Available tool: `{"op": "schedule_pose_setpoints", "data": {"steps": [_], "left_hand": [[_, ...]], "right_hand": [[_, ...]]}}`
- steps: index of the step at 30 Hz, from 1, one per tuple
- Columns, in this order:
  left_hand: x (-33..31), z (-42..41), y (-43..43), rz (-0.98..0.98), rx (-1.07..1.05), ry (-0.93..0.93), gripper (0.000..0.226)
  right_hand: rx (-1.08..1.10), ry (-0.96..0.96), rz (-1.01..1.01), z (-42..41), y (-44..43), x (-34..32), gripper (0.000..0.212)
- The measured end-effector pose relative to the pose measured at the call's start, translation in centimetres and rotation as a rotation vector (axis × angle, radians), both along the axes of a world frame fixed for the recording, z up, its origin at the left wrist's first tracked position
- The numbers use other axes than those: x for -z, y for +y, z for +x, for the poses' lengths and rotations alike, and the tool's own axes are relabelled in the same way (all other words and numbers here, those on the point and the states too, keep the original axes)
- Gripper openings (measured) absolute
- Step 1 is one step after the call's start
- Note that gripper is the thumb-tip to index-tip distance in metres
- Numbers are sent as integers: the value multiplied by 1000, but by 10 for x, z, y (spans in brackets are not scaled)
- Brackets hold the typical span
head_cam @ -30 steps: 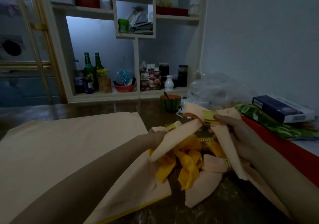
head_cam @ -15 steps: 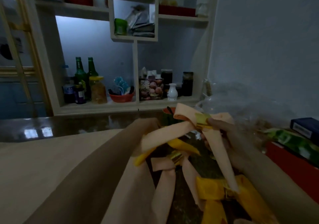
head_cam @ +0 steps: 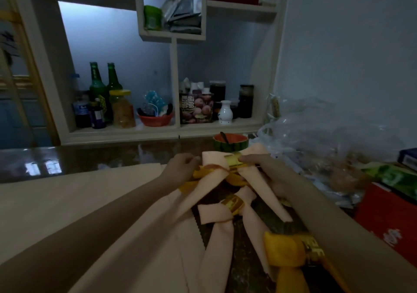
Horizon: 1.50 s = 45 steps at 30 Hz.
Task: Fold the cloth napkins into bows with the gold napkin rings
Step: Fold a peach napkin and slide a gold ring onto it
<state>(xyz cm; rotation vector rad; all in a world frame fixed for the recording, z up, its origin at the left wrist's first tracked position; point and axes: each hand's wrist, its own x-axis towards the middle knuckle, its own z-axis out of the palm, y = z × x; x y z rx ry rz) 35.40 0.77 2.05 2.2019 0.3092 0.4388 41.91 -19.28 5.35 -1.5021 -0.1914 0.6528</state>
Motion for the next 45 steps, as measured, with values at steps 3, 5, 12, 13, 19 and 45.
{"op": "schedule_pose_setpoints", "data": {"steps": [3, 5, 12, 13, 19, 45], "left_hand": [[11, -13, -6, 51, -37, 50, 39], [27, -18, -10, 113, -14, 111, 38], [44, -21, -40, 654, -137, 331, 26], [42, -23, -44, 714, -146, 343, 25], [42, -18, -46, 295, -57, 351, 25], [18, -200, -168, 366, 88, 214, 33]], "right_hand": [[-98, -40, -218, 9, 19, 11, 31], [-113, -121, -382, 10, 25, 13, 45], [-98, -731, -970, 22, 16, 24, 64], [-92, -755, -983, 23, 14, 29, 60], [-134, -828, -1055, 30, 5, 36, 43], [-48, -1051, -880, -139, -152, 28, 48]]}}
